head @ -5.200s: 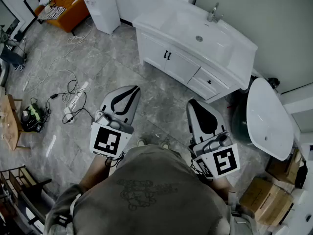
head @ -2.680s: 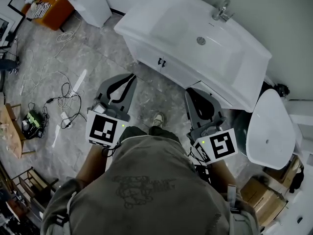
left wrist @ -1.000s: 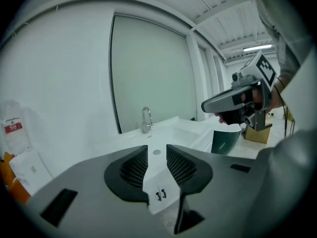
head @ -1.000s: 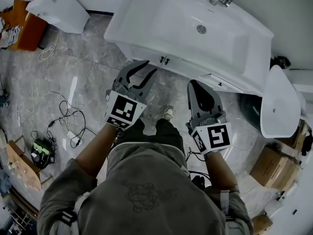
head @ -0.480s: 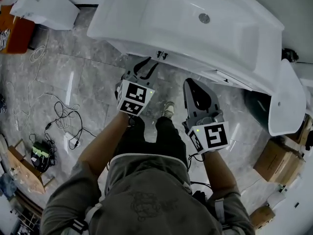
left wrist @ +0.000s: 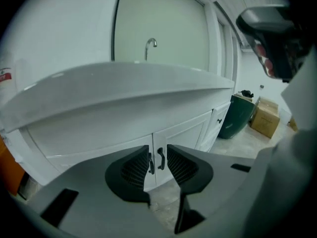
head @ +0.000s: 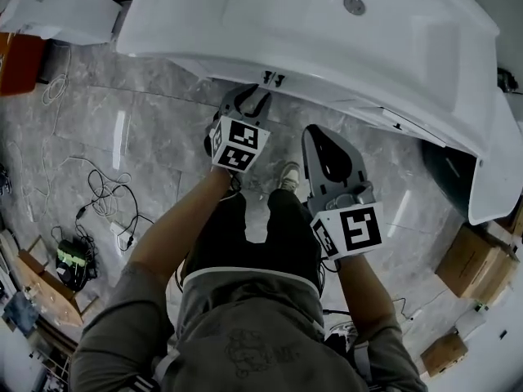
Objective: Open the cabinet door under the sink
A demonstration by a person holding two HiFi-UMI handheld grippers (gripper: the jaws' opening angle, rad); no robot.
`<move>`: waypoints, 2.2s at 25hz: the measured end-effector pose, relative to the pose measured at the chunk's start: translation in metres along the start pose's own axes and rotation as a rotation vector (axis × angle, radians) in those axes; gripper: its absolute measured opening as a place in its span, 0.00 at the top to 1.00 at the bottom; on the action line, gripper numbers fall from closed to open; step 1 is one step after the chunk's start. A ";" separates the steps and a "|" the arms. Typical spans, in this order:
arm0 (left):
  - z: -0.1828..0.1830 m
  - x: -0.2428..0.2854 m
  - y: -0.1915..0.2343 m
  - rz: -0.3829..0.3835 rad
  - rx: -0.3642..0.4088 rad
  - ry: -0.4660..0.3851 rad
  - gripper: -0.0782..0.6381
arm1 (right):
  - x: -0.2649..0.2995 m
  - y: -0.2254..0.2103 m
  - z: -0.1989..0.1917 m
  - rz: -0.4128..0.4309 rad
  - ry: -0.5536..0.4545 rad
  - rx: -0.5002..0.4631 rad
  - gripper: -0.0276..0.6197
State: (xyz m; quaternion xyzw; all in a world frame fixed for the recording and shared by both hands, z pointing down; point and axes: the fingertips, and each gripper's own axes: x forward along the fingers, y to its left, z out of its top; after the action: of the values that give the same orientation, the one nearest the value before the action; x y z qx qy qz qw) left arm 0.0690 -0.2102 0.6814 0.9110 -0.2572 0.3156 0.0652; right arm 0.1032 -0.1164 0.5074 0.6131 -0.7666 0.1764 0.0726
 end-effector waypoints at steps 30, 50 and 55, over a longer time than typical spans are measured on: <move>-0.071 0.112 0.019 0.022 -0.125 0.066 0.82 | 0.021 -0.052 -0.103 -0.072 0.130 0.094 0.91; -0.151 0.000 -0.002 -0.131 -0.087 -0.003 0.82 | 0.051 0.040 -0.123 0.076 0.264 0.029 0.91; -0.170 -0.027 0.004 -0.123 -0.122 0.013 0.81 | 0.067 0.073 -0.132 0.158 0.311 -0.036 0.91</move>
State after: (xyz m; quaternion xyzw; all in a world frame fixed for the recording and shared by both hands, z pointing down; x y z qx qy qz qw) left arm -0.0431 -0.1543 0.8001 0.9173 -0.2193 0.3005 0.1416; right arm 0.0034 -0.1165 0.6382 0.5150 -0.7948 0.2607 0.1874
